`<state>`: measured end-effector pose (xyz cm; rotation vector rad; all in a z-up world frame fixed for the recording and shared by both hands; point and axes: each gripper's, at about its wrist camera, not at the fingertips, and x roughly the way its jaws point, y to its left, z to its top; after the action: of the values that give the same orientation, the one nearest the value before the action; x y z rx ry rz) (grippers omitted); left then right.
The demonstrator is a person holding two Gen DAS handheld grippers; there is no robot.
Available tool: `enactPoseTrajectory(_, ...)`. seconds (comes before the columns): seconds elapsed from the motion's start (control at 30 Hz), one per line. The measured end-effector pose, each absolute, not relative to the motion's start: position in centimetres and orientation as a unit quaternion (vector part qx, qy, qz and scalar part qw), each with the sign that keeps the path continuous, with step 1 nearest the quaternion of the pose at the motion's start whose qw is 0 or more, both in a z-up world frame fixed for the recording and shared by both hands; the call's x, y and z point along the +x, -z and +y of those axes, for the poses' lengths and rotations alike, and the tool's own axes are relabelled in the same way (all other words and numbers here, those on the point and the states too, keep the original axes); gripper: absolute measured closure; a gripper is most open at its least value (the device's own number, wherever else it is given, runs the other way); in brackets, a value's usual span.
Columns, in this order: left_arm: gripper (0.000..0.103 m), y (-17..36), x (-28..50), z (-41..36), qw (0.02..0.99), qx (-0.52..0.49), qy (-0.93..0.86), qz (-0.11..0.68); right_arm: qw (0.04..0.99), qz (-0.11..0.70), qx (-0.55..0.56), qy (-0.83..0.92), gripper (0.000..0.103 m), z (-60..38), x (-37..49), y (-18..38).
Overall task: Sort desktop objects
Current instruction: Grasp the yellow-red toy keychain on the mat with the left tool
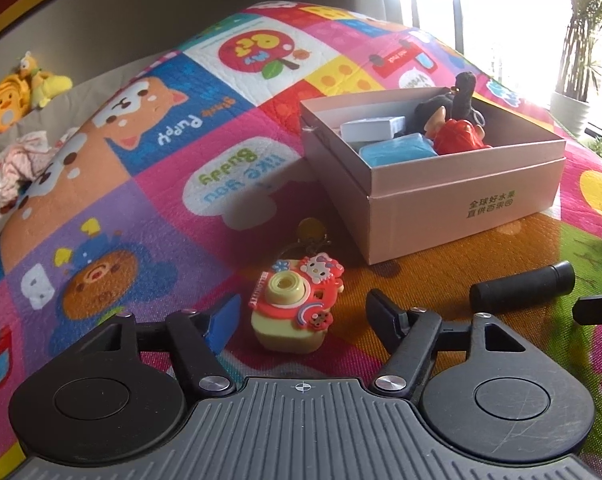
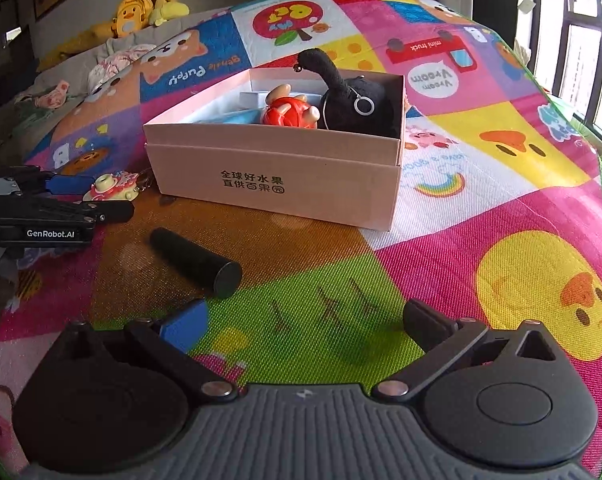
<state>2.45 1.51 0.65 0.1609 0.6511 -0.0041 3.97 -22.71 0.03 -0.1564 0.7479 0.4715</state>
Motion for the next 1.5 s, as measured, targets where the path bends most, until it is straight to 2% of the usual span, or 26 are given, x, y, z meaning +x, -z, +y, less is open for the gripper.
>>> enactPoseTrajectory(0.23,0.026,-0.6,1.5,4.9,0.938,0.134,-0.084,0.31,0.9,0.364,-0.077,-0.226,0.0,-22.7,4.0,0.0)
enactPoseTrajectory(0.33,0.024,-1.0,1.3,7.5,0.936,0.104,-0.113,0.317,0.9,0.365,-0.077,-0.225,0.0,-22.7,4.0,0.0)
enactPoseTrajectory(0.4,0.018,-1.4,1.1,8.1,0.941,0.074,-0.094,0.317,0.9,0.364,-0.079,-0.225,0.0,-22.6,4.0,0.0)
enactPoseTrajectory(0.63,0.011,-1.3,2.3,5.8,0.948,0.057,-0.026,0.313,0.901,0.363,-0.079,-0.224,0.0,-22.6,4.0,0.0)
enactPoseTrajectory(0.77,0.011,-1.2,3.9,4.8,0.948,0.055,-0.025,0.312,0.901,0.363,-0.079,-0.224,0.0,-22.6,4.0,0.0)
enactPoseTrajectory(0.83,0.013,-1.0,4.7,4.7,0.946,0.054,-0.032,0.317,0.901,0.363,-0.079,-0.224,0.0,-22.6,4.0,0.0)
enactPoseTrajectory(0.93,0.022,-0.7,5.4,5.2,0.943,0.042,-0.043,0.328,0.901,0.363,-0.079,-0.224,0.0,-22.6,4.0,0.0)
enactPoseTrajectory(1.17,0.024,-0.7,5.6,7.3,0.94,-0.021,-0.065,0.334,0.901,0.363,-0.079,-0.224,0.0,-22.6,4.0,0.0)
enactPoseTrajectory(1.4,0.027,-0.8,5.8,7.6,0.938,-0.017,-0.098,0.331,0.901,0.363,-0.079,-0.224,0.0,-22.6,4.0,0.0)
enactPoseTrajectory(1.47,0.036,-0.8,5.8,7.7,0.94,-0.017,-0.094,0.328,0.901,0.363,-0.079,-0.224,0.0,-22.6,4.0,0.0)
enactPoseTrajectory(1.5,0.036,-0.9,5.7,7.6,0.94,-0.019,-0.095,0.326,0.901,0.363,-0.079,-0.224,0.0,-22.6,4.0,0.0)
